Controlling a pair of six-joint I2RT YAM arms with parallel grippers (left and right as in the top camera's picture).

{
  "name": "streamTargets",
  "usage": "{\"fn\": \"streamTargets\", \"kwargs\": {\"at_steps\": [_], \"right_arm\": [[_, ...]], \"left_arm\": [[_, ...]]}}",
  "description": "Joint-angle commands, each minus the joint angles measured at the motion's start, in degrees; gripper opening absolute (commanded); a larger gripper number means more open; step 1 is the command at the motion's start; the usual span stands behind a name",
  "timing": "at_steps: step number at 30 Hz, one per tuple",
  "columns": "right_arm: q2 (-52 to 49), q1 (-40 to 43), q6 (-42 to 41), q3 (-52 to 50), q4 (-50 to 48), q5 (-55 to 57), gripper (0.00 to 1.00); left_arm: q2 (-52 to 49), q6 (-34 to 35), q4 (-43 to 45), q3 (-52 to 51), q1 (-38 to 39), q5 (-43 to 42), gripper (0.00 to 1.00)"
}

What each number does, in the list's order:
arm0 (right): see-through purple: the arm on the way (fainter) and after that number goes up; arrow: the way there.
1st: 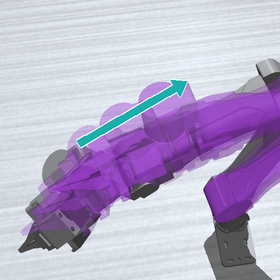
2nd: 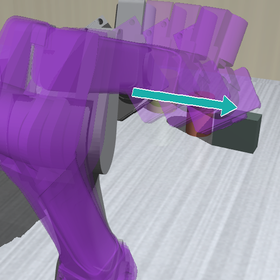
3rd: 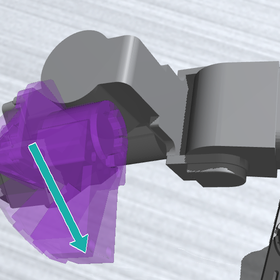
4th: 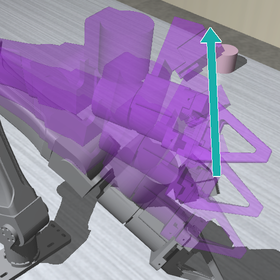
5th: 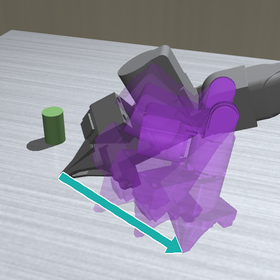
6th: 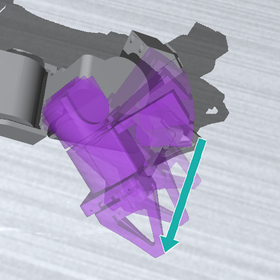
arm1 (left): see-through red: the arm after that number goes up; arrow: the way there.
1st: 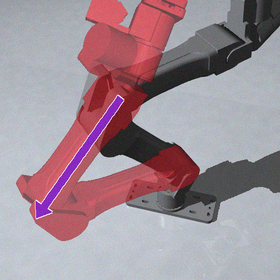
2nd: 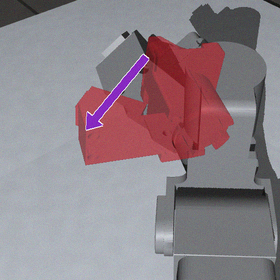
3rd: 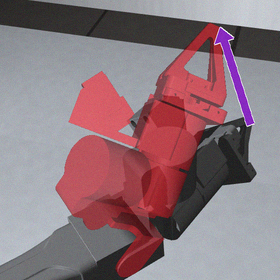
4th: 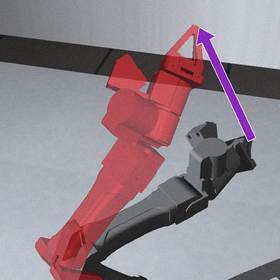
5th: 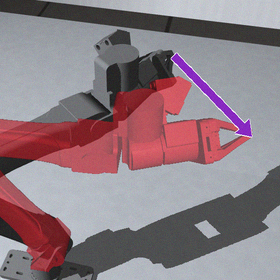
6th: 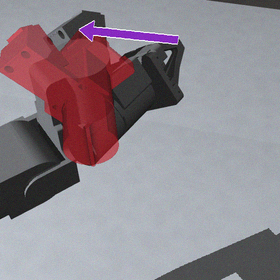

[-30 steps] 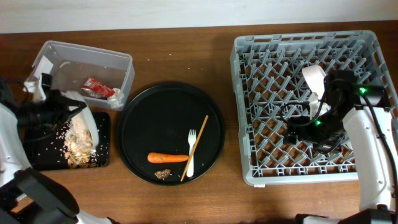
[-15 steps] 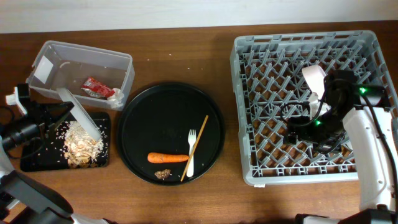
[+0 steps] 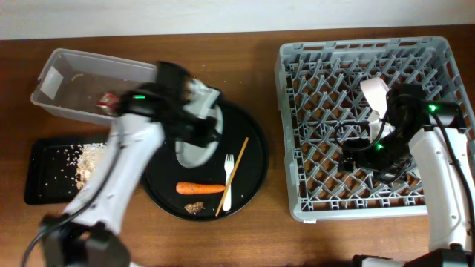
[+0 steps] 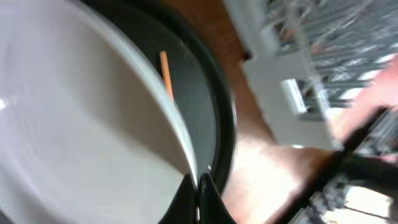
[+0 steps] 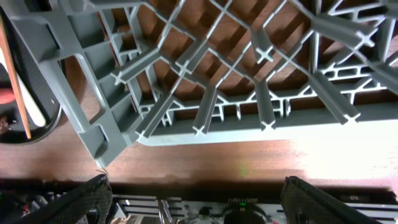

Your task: Sort waste into correct bins and load items into the dishwasher rack

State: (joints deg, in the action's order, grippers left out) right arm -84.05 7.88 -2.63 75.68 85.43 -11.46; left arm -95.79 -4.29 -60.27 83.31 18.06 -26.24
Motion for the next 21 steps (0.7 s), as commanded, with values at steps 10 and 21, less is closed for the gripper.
{"fn": "streamTargets", "kwargs": {"at_steps": [10,21], "right_arm": [[0.76,0.00,0.04,-0.15,0.28,0.33,0.99],[-2.32,-35.82,-23.39,1.53,-24.48,1.33,0.99]], "left_arm": [[-6.78,8.57,-4.31,5.29,8.26,11.08,0.71],[15.13,8.61,-15.37,5.62,-31.15,11.93,0.87]]}}
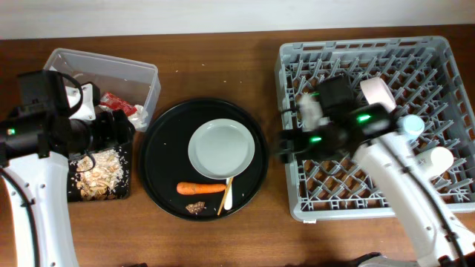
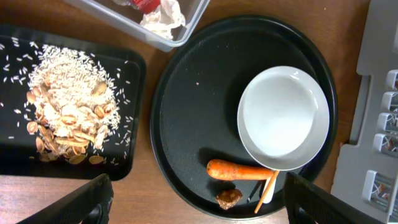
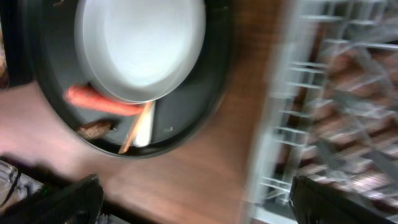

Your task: Sort waste into correct bins and load items into the dishwasher rack

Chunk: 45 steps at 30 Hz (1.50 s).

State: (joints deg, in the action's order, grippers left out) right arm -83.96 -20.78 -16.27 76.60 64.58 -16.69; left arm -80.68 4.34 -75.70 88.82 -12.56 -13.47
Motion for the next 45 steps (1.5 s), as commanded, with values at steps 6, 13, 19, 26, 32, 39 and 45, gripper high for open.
{"fn": "streamTargets", "kwargs": {"at_steps": [6,13,19,26,32,39,45], "right_arm": [[-25.73,-14.53,-26.97,0.61,-18.75,10.95,0.87],[-32.76,-14.47,-29.55,0.63,-21.97,10.23,0.24],[-29.27,-13.60,-28.35,9.29,-13.77,16.13,0.04],[-12.70,-4.46,-10.49,33.99,11.65,71.14,0.04],[-21.77,1.99,-11.21,33.55,12.61,88.04,0.04],[-35.39,3.91,-14.62,33.46,14.62,82.90,0.04],[-38.16,-1.55,-16.15,33.59,16.22,72.78,0.04]], "left_arm": [[0.02,-0.02,0.00,0.11,-0.52,-0.66,0.87],[0.02,-0.02,-0.02,0.09,-0.50,-0.66,0.87],[0.02,-0.02,-0.07,0.09,-0.48,-0.66,0.87],[0.02,-0.02,-0.07,0.09,-0.48,-0.66,0.87],[0.02,-0.02,-0.31,0.11,-0.48,-0.68,0.87],[0.02,-0.02,-0.28,0.09,-0.48,-0.66,0.87],[0.02,-0.02,-0.22,0.09,-0.48,-0.66,0.87]]}}
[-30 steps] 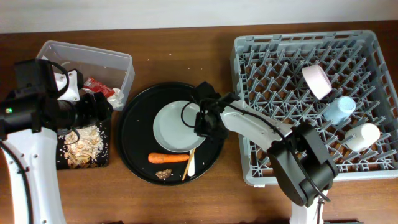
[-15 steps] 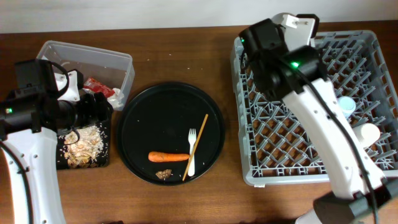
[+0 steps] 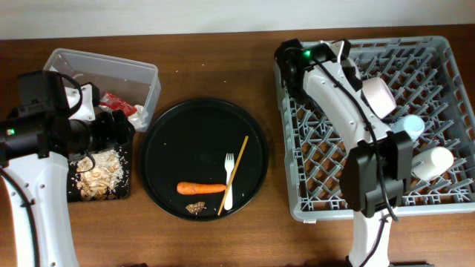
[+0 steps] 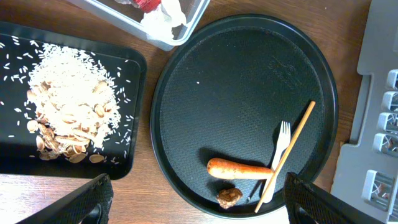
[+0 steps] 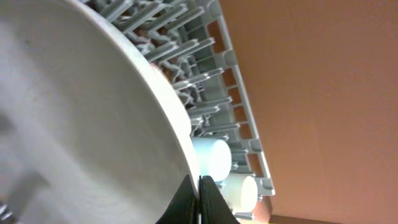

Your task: Sort waste into correct bins and load items into the dishwasher rack

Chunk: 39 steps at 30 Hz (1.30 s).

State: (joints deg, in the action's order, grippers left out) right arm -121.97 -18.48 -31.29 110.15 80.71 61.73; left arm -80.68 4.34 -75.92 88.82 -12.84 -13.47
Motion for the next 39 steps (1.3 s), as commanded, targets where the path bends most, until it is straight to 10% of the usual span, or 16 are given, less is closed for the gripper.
{"fn": "streamTargets", "kwargs": {"at_steps": [1,8,11,13,16,22,28,33,39], "right_arm": [[0.28,-5.77,-1.16,0.17,0.07,-8.33,0.04],[16.98,-10.99,-1.14,0.76,0.72,-23.41,0.39],[27.28,-3.23,2.93,0.76,1.27,-40.15,0.95],[29.66,3.56,16.46,0.76,3.63,-68.78,0.99],[29.59,0.55,13.90,-1.70,5.95,-76.96,1.00],[22.95,-20.87,-2.62,-29.70,-24.13,-71.01,0.88],[4.81,-22.93,-8.66,-30.18,-33.57,-68.96,0.66],[3.32,-23.15,-9.73,-30.23,-33.38,-68.81,0.24],[4.85,-22.99,-9.49,-23.82,-29.24,-69.61,0.11]], "left_arm": [[0.02,-0.02,0.00,0.09,-0.20,-0.66,0.87],[0.02,-0.02,-0.02,0.09,-0.20,-0.66,0.87],[0.02,-0.02,-0.07,0.09,-0.17,-0.66,0.92],[0.02,-0.02,-0.22,0.07,-0.17,-0.66,0.92],[0.02,-0.04,0.35,-1.05,-0.17,-0.66,0.92],[0.02,-0.02,0.44,-1.46,-0.20,-0.66,0.92],[0.02,-0.02,0.44,-1.46,-0.17,-0.66,0.92],[0.02,-0.02,0.42,-1.46,-0.20,-0.66,0.92],[0.02,-0.02,0.42,-1.46,-0.20,-0.66,0.92]]}}
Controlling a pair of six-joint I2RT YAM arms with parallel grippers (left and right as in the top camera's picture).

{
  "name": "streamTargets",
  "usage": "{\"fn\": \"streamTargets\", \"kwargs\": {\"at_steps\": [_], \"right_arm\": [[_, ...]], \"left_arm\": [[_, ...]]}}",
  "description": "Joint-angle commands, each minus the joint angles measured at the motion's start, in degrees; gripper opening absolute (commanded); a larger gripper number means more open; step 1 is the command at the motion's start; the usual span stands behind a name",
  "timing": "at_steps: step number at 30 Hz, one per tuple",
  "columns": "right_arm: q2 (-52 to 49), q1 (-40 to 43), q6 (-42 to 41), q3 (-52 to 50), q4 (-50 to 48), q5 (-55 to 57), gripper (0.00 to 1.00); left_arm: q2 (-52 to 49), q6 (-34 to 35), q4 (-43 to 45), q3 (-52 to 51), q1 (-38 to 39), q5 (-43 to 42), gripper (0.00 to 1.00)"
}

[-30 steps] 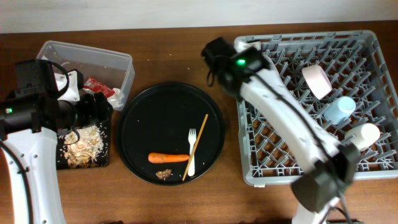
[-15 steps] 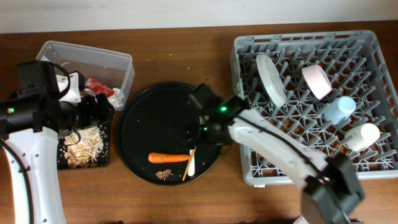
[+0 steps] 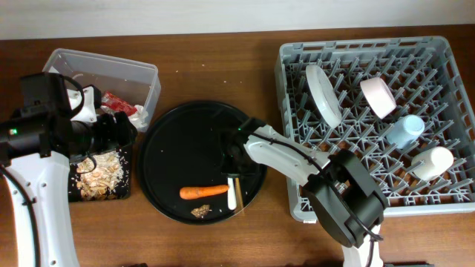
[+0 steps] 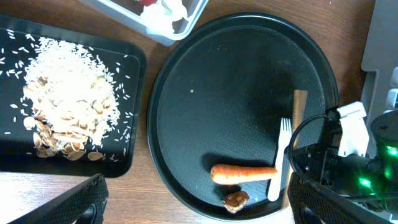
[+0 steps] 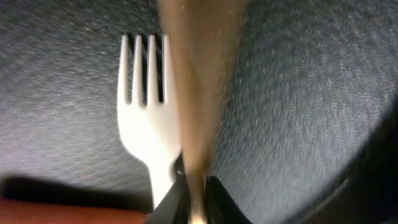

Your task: Sort waste into correct bins and load items into the dishwasher rack

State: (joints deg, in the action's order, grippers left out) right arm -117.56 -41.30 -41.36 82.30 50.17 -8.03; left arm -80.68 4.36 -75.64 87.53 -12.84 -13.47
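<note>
A round black tray [image 3: 178, 148] holds a carrot [image 3: 204, 192], a white plastic fork [image 3: 231, 194] and a brown scrap [image 3: 200, 211]. My right gripper [image 3: 233, 165] is low over the tray, shut on a wooden chopstick [image 5: 196, 74] that lies beside the fork [image 5: 146, 124]. A white plate [image 3: 324, 95] stands on edge in the grey dishwasher rack [image 3: 297, 204]. My left gripper [image 3: 115, 132] hangs wide open and empty, high over the black rice tray [image 3: 48, 194]. The left wrist view shows the carrot [image 4: 244, 173], fork [image 4: 278, 158] and chopstick [image 4: 299, 115].
A clear bin [image 3: 56, 63] with red and white wrappers sits at the back left. The black tray beside it holds rice and shells [image 4: 62, 106]. The rack also holds a pink bowl [image 3: 377, 96], a blue cup [image 3: 407, 130] and a white cup [image 3: 433, 162].
The right gripper held the white plate at the rack's back left. Now the plate stands in the rack and the gripper is down on the round tray, shut on the chopstick. The left arm has stayed put.
First my left gripper held the plate's rim over the round tray. Then the plate lay on the tray, the left arm was back at the left, open, and the right arm was near. Later the right gripper had the plate at the rack. Now it grips the chopstick.
</note>
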Motion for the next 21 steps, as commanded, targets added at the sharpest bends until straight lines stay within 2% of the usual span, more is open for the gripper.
{"fn": "streamTargets", "kwargs": {"at_steps": [1,2,4,5,8,10,13,15,18,20,21], "right_arm": [[1.70,0.04,0.57,7.37,4.15,2.75,0.09],[3.15,0.92,0.59,10.71,8.11,5.81,0.05],[7.52,4.76,0.63,18.23,23.39,16.09,0.04],[11.21,7.80,3.43,18.53,29.09,19.52,0.04],[19.08,16.09,11.69,18.36,37.22,18.56,0.04],[20.09,18.40,19.30,17.27,37.70,14.45,0.05],[20.09,18.69,20.61,5.90,30.51,14.27,0.05],[20.06,19.91,21.75,-2.54,21.22,13.57,0.05],[19.96,19.96,23.17,-7.78,16.11,12.76,0.05],[19.96,19.96,23.17,-8.15,14.47,12.81,0.37],[20.00,19.96,23.15,-8.02,13.99,12.79,0.42]], "left_arm": [[0.02,-0.04,0.13,-0.17,-0.20,-0.66,0.92],[0.02,-0.04,0.13,-0.17,-0.20,-0.66,0.92],[0.02,-0.07,0.11,-0.17,-0.20,-0.63,0.92],[0.02,-0.04,0.13,-0.17,-0.20,-0.66,0.92],[0.02,-0.04,0.15,-0.17,-0.20,-0.63,0.92],[0.02,-0.04,0.11,-0.17,-0.20,-0.63,0.92],[0.02,-0.04,0.07,-0.17,-0.20,-0.66,0.92],[0.02,-0.04,0.09,-0.17,-0.20,-0.66,0.92],[0.02,-0.04,0.11,-0.17,-0.20,-0.66,0.92],[0.02,-0.07,0.13,-0.17,-0.20,-0.66,0.92],[0.02,-0.07,0.11,-0.17,-0.20,-0.63,0.92]]}}
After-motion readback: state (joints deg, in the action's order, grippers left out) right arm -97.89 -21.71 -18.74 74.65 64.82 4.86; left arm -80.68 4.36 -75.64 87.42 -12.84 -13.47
